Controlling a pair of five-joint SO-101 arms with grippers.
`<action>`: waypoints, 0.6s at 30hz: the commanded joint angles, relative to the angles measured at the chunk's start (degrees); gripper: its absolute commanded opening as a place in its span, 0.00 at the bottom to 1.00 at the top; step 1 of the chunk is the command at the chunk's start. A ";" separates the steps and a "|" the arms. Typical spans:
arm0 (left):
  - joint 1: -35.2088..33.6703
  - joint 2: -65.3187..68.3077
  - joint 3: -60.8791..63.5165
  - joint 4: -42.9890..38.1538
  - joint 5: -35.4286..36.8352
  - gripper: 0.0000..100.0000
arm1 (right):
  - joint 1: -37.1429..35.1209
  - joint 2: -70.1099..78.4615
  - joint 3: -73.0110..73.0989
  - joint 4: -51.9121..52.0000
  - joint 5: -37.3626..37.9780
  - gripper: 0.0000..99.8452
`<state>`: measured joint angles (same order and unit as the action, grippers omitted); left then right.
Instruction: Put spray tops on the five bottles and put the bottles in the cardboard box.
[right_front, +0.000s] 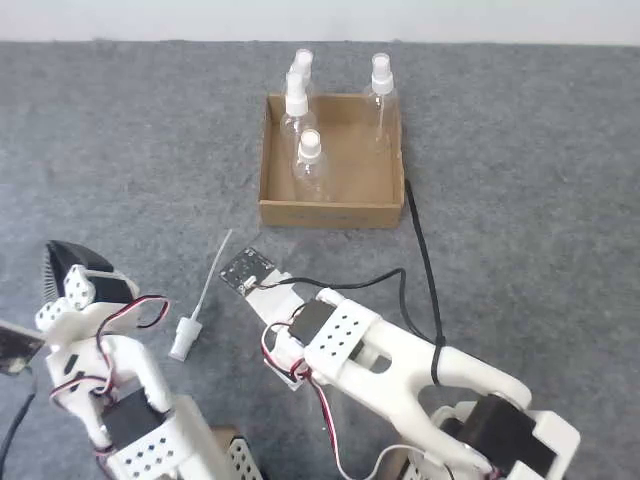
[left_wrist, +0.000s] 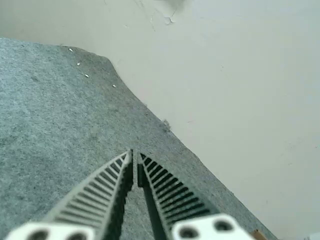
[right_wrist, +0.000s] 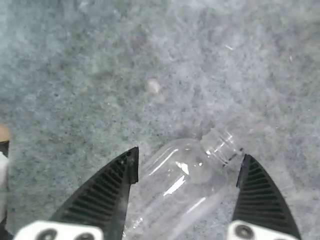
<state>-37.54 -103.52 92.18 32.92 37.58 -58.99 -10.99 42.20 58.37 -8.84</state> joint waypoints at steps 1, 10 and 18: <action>0.18 -0.88 -0.57 -1.67 -0.62 0.01 | 1.63 -0.57 -1.58 -0.22 -0.70 0.27; 0.26 -0.88 -0.57 -1.67 -0.62 0.01 | 2.59 7.43 -5.01 1.36 -2.90 0.27; 0.26 -0.88 -0.57 -1.67 -0.62 0.01 | 2.59 15.43 -13.89 10.07 -2.73 0.27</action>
<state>-37.45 -103.52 92.18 32.92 37.58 -57.32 4.57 32.62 65.67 -11.30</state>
